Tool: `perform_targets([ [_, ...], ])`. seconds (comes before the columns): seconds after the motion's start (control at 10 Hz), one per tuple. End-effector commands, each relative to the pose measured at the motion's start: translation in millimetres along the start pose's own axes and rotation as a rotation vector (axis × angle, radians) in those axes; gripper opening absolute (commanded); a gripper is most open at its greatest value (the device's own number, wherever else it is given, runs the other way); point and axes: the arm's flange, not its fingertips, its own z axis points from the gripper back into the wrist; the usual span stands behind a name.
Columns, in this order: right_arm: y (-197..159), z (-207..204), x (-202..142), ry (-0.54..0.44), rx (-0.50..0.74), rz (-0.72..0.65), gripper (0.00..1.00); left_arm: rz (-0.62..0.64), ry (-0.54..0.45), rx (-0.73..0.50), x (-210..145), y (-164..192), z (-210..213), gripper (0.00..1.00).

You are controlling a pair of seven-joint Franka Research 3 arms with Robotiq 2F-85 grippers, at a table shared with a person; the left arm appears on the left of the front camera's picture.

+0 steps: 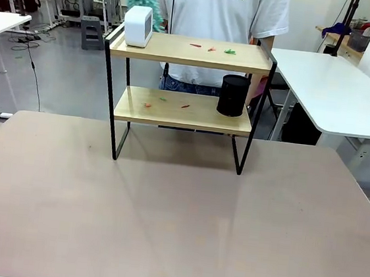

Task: Clean the shelf.
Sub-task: Pick up the Duster from the human.

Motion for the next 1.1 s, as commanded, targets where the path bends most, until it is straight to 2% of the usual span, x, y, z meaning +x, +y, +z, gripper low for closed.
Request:
perform_targets([
  [0.0,1.7,4.7,-3.8,-0.004,0.006,0.037,1.00,-0.044,-0.016,-0.018,-0.3,-14.1,9.1,1.00],
  [1.0,1.7,4.7,-3.8,-0.004,0.006,0.037,1.00,-0.044,-0.016,-0.018,-0.3,-14.1,9.1,1.00],
])
